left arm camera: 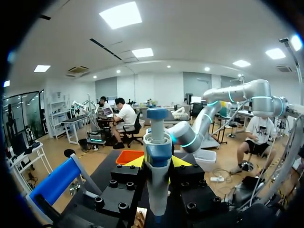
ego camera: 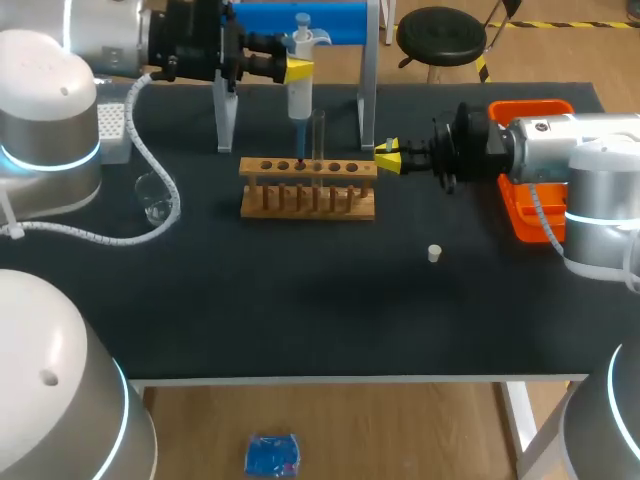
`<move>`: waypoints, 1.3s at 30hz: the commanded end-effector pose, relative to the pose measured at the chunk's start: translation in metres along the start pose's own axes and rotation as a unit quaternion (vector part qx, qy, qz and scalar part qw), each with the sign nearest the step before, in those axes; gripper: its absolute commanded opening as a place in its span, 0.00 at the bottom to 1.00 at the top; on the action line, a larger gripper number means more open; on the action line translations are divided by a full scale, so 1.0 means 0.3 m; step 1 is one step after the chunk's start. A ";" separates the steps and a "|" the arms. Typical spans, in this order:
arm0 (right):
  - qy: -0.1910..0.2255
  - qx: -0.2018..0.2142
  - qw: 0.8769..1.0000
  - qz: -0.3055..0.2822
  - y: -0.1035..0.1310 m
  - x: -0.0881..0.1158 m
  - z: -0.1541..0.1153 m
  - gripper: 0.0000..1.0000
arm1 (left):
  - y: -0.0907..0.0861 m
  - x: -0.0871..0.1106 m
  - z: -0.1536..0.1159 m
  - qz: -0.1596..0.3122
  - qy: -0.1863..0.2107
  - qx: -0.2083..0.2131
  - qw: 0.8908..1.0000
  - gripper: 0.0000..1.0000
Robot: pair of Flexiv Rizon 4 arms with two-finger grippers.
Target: Invert the test tube, pick up the pipette, mount the tip to pipette, aspirate from beaker and dispense into the tube, eject the tip, return the pipette, and cap with the stopper.
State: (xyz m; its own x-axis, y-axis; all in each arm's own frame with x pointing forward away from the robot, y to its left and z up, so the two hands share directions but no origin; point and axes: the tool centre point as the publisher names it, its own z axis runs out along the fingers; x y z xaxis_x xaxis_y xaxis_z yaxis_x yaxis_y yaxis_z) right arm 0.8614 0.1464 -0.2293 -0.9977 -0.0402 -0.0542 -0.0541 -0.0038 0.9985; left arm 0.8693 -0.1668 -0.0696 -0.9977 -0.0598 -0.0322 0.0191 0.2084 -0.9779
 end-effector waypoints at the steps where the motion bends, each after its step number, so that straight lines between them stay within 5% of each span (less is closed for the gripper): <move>1: 0.000 0.001 1.000 0.000 0.000 0.000 0.000 0.00 | -0.003 -0.007 0.000 0.000 0.005 -0.001 1.000 0.00; 28: 0.000 0.001 1.000 0.000 0.000 0.000 0.000 0.00 | -0.022 0.014 0.007 0.002 0.007 -0.007 1.000 0.00; 39: 0.025 0.003 0.993 -0.116 -0.011 -0.055 0.112 0.00 | -0.022 0.014 0.007 0.002 0.007 -0.007 1.000 0.00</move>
State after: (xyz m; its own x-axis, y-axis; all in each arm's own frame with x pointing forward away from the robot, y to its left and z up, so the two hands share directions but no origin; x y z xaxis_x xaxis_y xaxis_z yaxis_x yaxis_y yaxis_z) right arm 0.8650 0.1687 -0.2253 -0.9584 -0.0700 -0.2768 -0.2767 -0.0100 0.9609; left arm 0.8650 -0.1705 -0.0645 -0.9984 -0.0452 -0.0333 0.0226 0.2206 -0.9751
